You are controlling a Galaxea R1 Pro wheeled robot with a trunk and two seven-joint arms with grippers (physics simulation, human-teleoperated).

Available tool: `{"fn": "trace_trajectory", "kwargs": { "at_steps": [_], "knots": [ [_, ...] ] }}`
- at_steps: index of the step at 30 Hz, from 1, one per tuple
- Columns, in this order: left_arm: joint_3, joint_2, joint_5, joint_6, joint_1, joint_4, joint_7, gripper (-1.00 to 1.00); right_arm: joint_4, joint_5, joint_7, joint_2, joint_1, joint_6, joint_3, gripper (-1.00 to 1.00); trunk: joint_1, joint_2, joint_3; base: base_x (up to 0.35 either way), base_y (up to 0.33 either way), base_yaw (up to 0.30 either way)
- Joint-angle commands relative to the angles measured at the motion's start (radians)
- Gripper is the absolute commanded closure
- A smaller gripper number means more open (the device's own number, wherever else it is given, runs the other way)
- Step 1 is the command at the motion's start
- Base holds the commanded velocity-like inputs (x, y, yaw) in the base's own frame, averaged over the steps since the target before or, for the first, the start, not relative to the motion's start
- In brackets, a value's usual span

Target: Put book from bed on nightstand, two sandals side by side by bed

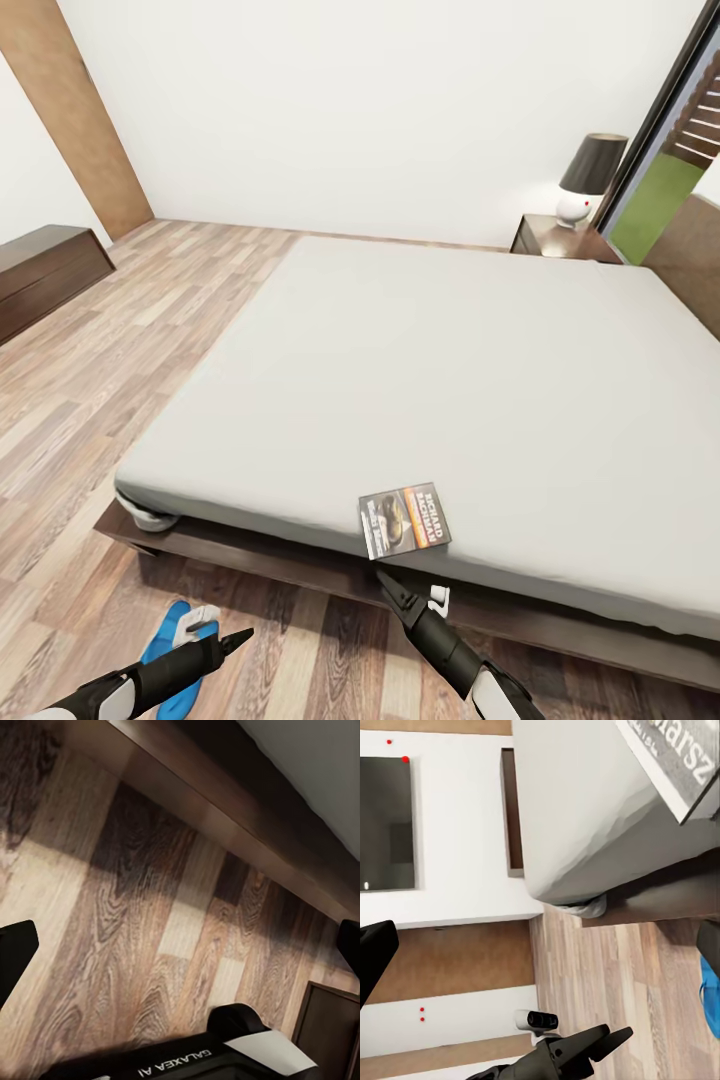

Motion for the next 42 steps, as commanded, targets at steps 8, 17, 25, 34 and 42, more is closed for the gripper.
{"fn": "trace_trajectory", "kwargs": {
  "at_steps": [8,17,25,34,42],
  "knots": [
    [-0.006,0.000,0.009,0.004,0.000,0.000,-0.003,-1.00,0.000,-0.002,0.003,0.001,0.000,0.010,-0.005,-1.00,0.031,-0.057,-0.026,0.000,0.000,0.000],
    [-0.006,0.000,0.009,0.004,0.000,0.000,-0.003,-1.00,0.000,-0.002,0.003,0.001,0.000,0.010,-0.006,-1.00,0.065,-0.120,-0.054,0.000,0.000,0.000],
    [-0.006,0.000,0.009,0.004,0.000,0.000,-0.003,-1.00,-0.001,-0.002,0.003,0.001,-0.001,0.010,-0.006,-1.00,0.081,-0.148,-0.067,0.000,0.000,0.000],
    [-0.006,0.001,0.009,0.004,0.000,0.000,-0.003,-1.00,-0.001,-0.002,0.003,0.001,0.000,0.010,-0.006,-1.00,0.081,-0.148,-0.067,0.000,0.000,0.000],
    [-0.006,0.000,0.009,0.004,0.000,0.000,-0.003,-1.00,-0.001,-0.002,0.003,0.001,-0.001,0.010,-0.006,-1.00,0.081,-0.148,-0.067,0.126,-0.034,0.000]
  ]
}}
